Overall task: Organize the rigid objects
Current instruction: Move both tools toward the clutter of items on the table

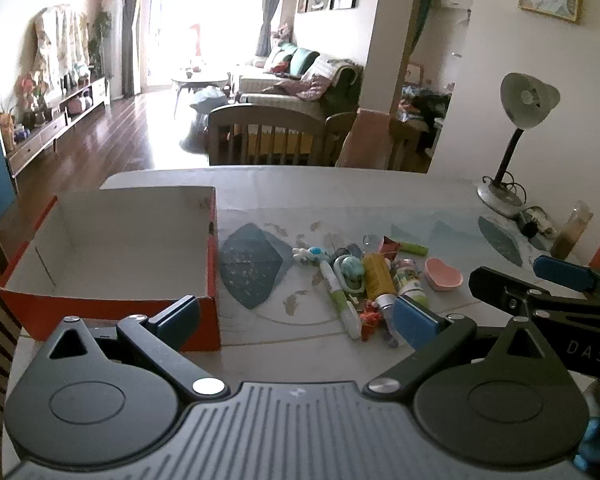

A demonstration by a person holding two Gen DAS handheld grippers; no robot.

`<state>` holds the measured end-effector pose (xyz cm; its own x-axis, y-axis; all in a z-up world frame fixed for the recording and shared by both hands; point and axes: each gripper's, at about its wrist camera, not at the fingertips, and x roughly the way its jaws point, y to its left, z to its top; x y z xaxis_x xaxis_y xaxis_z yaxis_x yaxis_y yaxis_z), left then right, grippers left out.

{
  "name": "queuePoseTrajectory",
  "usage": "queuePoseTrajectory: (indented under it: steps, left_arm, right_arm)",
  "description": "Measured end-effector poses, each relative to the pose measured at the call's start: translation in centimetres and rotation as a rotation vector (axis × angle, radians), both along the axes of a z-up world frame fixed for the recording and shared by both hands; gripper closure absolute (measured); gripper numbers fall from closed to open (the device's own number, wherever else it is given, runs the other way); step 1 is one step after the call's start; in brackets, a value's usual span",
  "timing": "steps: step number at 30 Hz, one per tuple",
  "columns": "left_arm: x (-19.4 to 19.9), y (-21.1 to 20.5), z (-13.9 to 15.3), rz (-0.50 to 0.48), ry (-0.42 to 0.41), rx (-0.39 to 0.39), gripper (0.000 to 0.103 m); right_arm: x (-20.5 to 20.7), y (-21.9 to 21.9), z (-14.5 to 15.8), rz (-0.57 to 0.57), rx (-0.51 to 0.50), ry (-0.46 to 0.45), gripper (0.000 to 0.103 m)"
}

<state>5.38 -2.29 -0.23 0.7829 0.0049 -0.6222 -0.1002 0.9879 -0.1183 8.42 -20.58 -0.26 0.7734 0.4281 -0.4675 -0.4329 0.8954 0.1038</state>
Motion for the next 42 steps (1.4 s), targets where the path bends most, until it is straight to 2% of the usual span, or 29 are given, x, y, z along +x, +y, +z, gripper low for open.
queuePoseTrajectory:
  steps: [10,16,23,35,42]
  left_arm:
    - [3.5,-2.3,-1.9,0.022,0.076,-0.004,0.0]
    - [5.9,-3.5,-3.6,0.038,0.121,-0.001,0.0]
    - [8.3,-5.6,-5.4,0.012,0.148,0.022,0.0]
    - [13.9,-5.5,-10.2,0.131,0.245,0.023,0.0]
    - [16.5,-5.3,-12.7,0.158,0.289,0.025,0.001]
  right_arm:
    - [3.4,-2.2,-1.6,0.059,-0.014,0.054,0.013]
    - [5.9,-4.6,-2.9,0.025,-0.038,0.088,0.013]
    - [8.7,-6.9,-4.9,0.017,-0.096,0.121,0.017]
    - [15.4,-8.5,-8.6,-0.003,-0.199,0.128,0.02]
    - [19.3,-8.3,-11.7,0.027,-0.247,0.163,0.021]
